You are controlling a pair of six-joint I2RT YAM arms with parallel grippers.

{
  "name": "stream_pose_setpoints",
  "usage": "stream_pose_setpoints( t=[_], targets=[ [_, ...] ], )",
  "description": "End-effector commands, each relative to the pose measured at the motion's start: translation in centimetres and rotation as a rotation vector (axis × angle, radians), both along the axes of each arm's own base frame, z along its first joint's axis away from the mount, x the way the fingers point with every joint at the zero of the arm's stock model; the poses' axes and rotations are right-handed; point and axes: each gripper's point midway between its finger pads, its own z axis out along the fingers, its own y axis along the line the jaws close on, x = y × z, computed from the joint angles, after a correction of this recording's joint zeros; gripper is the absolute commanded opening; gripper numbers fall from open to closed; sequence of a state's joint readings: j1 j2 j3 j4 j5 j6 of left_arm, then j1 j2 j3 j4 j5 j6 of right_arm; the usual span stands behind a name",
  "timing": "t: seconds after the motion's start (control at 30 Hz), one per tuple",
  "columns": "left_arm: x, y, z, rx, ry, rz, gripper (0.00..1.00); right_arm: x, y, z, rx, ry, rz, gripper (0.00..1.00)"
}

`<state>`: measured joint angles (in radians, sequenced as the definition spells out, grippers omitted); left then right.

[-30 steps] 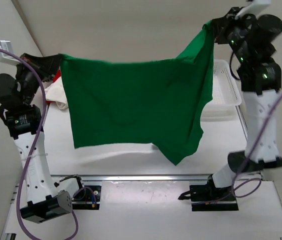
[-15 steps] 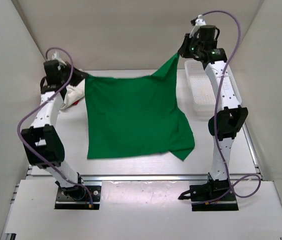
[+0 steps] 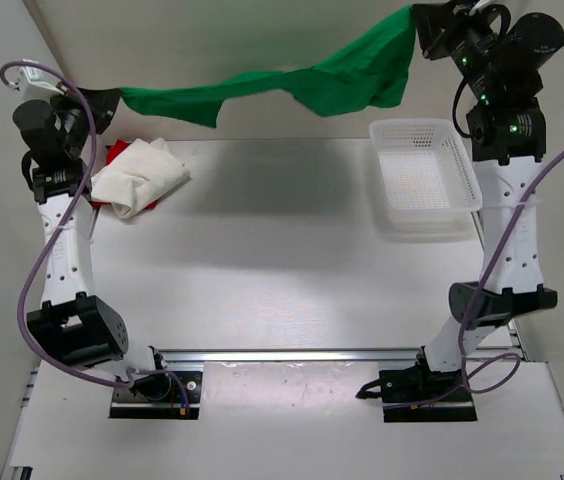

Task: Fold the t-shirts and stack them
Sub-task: Flatten out the tshirt, then fold the flattened tshirt in 1/3 of the way

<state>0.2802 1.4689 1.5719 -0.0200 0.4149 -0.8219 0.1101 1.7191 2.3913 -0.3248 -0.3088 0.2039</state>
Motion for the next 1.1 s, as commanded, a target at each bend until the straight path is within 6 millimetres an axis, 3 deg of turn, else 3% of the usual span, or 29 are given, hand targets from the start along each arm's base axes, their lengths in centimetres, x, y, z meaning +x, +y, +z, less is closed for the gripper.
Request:
stream_pose_setpoints(
  t=[0.0, 0.03, 0.07, 0.13, 0.17, 0.23, 0.27, 0.33, 0.37, 0.43, 0.47, 0.53, 0.6, 0.67, 0.73, 0.87, 0.9, 0.97, 1.07],
  targets=[
    [-0.4, 0.3, -3.5, -0.024, 0.051, 0.011, 0.00, 3.4, 0.5, -9.1, -0.063, 0.218, 0.011, 0.00],
    [-0.6, 0.4, -4.8, -0.021, 0.069, 0.015, 0.00, 3.3, 0.6, -12.0, -0.071, 0.271, -0.002, 0.00],
    [-1.2, 0.2, -4.7, -0.001, 0.061, 0.023, 0.00, 2.8, 0.5, -13.4, -0.075, 0.292, -0.002, 0.00],
    [-2.3, -0.2, -8.1, 0.019, 0.116, 0.044, 0.00, 0.5, 0.1, -19.8, -0.054, 0.386, -0.009, 0.00],
    [-2.7, -0.4, -9.1, 0.044, 0.130, 0.052, 0.00, -0.2, 0.0, -21.2, -0.032, 0.400, -0.008, 0.00],
    [-4.2, -0.5, -14.9, 0.049, 0.228, 0.080, 0.00, -3.6, -0.5, -28.8, -0.009, 0.526, -0.013, 0.00],
    [-5.2, -0.5, -15.7, 0.056, 0.234, 0.083, 0.00, -4.4, -0.6, -30.6, 0.004, 0.557, -0.013, 0.00],
    [-7.2, -0.9, -22.8, 0.046, 0.359, 0.090, 0.00, -8.3, -0.1, -36.8, 0.046, 0.669, 0.007, 0.01],
    [-7.9, -1.1, -23.8, 0.044, 0.364, 0.090, 0.00, -9.1, 0.1, -37.7, 0.052, 0.679, 0.013, 0.00],
    [-10.7, -1.4, -30.8, 0.005, 0.498, 0.089, 0.00, -12.5, 0.5, -43.0, 0.059, 0.800, 0.009, 0.00],
    [-11.2, -1.5, -31.9, -0.008, 0.522, 0.087, 0.00, -13.1, 0.7, -44.0, 0.058, 0.817, 0.011, 0.00],
    [-13.4, -1.9, -35.7, -0.070, 0.609, 0.056, 0.00, -16.7, 1.4, -48.0, 0.061, 0.927, 0.028, 0.00],
    [-14.5, -2.2, -37.1, -0.104, 0.658, 0.036, 0.00, -20.0, 2.1, -50.7, 0.065, 1.022, 0.037, 0.00],
    [-15.6, -2.8, -37.5, -0.100, 0.681, 0.000, 0.00, -21.9, 2.4, -51.0, 0.084, 1.032, 0.047, 0.00],
    [-16.6, -2.9, -36.7, -0.075, 0.672, -0.007, 0.00, -24.7, 2.5, -51.8, 0.095, 1.071, 0.060, 0.00],
    [-19.1, -2.8, -36.0, 0.008, 0.697, -0.017, 0.00, -28.7, 3.1, -49.8, 0.183, 1.075, 0.109, 0.00],
    [-19.4, -2.5, -35.5, 0.052, 0.680, -0.004, 0.00, -29.1, 3.0, -49.7, 0.193, 1.074, 0.113, 0.00],
    [-20.1, -2.7, -34.8, 0.110, 0.702, 0.006, 0.00, -30.2, 2.9, -47.7, 0.219, 1.050, 0.125, 0.00],
    [-20.7, -3.7, -34.4, 0.133, 0.709, -0.031, 0.00, -29.5, 2.1, -45.6, 0.182, 1.000, 0.067, 0.00]
  ],
)
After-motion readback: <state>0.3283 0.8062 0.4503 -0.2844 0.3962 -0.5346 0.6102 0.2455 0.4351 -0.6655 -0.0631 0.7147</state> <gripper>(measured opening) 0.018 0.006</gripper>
